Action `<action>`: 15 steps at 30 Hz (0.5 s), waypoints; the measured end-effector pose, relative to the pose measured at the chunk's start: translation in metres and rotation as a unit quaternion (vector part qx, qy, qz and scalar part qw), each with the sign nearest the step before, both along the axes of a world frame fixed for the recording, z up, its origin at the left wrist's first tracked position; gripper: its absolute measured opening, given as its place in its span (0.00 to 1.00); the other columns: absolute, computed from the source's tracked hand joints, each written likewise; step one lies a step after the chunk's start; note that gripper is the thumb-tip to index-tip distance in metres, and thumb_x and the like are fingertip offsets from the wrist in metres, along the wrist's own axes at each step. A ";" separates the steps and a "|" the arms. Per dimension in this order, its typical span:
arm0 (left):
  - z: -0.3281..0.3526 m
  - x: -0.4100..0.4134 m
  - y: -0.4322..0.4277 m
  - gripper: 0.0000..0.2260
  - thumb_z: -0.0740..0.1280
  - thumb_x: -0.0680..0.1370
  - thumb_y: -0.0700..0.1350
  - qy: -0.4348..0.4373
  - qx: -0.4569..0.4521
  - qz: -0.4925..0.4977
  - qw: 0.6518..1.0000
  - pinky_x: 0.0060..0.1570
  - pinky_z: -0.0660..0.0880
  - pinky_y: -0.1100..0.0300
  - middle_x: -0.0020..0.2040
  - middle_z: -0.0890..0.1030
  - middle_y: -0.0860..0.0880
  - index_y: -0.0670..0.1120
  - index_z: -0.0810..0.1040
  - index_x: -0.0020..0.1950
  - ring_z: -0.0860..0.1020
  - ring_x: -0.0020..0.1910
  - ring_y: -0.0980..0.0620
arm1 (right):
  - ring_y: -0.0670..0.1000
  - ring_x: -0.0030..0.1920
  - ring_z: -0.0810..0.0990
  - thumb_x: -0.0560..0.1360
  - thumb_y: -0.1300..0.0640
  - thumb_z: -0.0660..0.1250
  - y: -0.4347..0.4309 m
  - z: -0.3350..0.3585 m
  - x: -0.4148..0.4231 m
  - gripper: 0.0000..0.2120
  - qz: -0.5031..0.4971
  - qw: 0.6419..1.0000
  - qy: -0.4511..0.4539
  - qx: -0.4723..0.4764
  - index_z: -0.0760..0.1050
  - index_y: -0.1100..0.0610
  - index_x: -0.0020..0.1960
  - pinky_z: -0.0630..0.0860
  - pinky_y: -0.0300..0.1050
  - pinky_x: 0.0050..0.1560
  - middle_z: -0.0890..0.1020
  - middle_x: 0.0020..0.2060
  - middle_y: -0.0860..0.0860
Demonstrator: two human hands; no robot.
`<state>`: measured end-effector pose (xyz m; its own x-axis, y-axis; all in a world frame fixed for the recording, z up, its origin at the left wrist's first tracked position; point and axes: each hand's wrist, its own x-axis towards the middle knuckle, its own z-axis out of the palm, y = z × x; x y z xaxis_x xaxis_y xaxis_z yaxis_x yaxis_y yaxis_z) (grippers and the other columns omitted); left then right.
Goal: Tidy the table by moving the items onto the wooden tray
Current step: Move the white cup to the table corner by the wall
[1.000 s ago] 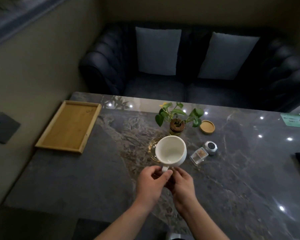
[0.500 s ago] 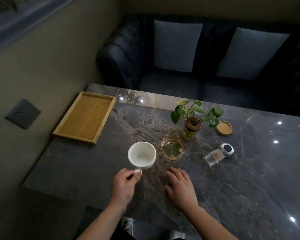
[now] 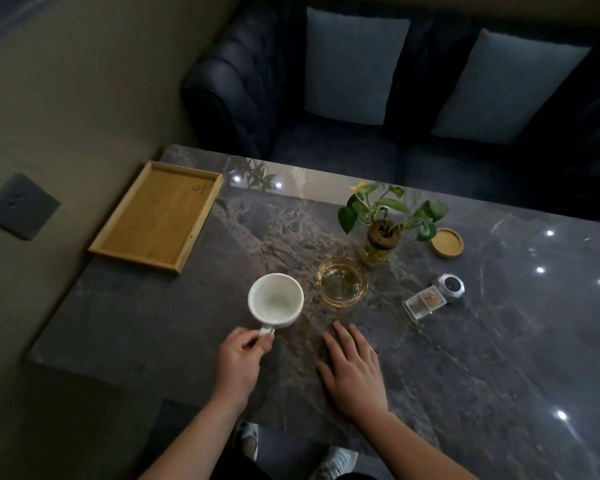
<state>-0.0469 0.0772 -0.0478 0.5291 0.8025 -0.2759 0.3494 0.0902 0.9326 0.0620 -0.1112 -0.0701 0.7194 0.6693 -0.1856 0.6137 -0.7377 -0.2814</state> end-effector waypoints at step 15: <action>-0.002 -0.026 0.030 0.03 0.74 0.73 0.39 -0.045 -0.051 0.059 0.996 0.55 0.78 0.36 0.40 0.79 0.48 0.47 0.86 0.41 0.82 0.44 0.42 | 0.60 0.74 0.67 0.78 0.45 0.62 0.072 0.002 0.001 0.23 0.136 0.987 -0.032 0.081 0.74 0.56 0.68 0.62 0.61 0.74 0.73 0.71 0.55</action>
<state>-0.0732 0.1075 -0.0496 0.4597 0.8307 -0.3140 0.2462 0.2205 0.9438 0.0633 -0.0389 -0.0681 0.5151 0.8569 -0.0195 0.8039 -0.4909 -0.3358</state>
